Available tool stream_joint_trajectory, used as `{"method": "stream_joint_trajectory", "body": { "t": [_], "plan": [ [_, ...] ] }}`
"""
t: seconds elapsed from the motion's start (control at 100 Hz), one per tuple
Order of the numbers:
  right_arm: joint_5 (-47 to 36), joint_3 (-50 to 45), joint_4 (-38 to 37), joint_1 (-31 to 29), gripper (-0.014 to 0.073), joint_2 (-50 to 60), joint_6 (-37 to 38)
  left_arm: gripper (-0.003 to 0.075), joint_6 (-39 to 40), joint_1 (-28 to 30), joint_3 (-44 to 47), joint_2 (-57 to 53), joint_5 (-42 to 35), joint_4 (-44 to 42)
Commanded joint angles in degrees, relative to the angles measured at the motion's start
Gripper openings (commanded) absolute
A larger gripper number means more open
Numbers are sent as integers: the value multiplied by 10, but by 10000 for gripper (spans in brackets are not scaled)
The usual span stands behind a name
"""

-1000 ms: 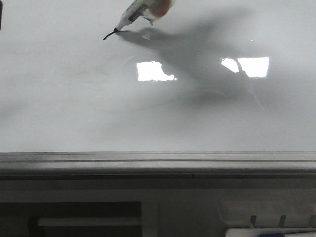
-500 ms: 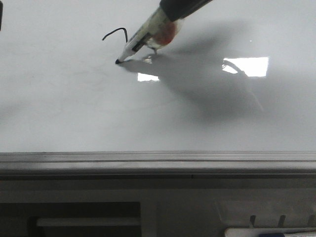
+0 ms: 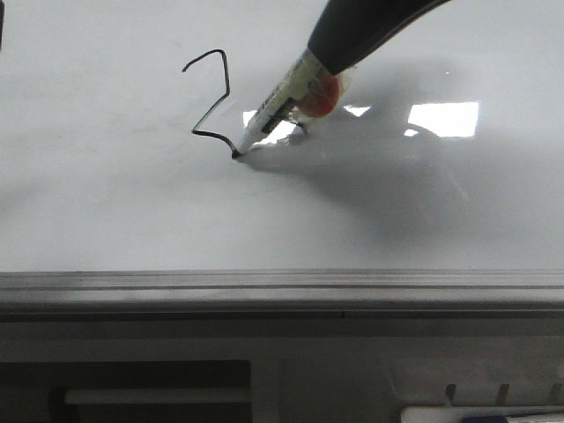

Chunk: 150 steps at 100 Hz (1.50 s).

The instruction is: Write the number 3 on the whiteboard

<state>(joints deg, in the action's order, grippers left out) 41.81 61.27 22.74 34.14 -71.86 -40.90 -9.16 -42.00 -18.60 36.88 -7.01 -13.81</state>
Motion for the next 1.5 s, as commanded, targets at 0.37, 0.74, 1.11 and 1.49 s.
{"method": "stream_joint_trajectory", "body": {
  "t": [0.37, 0.74, 1.11, 1.49],
  "plan": [
    [-89, 15, -2, 76, -41, -29, 4, 375, 7, 0, -15, 0, -46, 9],
    [-95, 15, -3, 127, -41, 0, 4, 375, 7, -40, -15, 28, -68, -24],
    [-106, 15, -3, 159, -41, 0, 4, 375, 1, -58, -15, 138, -117, -41],
    [-95, 15, -3, 170, -41, 0, 4, 267, 1, -58, -15, 160, -115, -41]
  ]
}}
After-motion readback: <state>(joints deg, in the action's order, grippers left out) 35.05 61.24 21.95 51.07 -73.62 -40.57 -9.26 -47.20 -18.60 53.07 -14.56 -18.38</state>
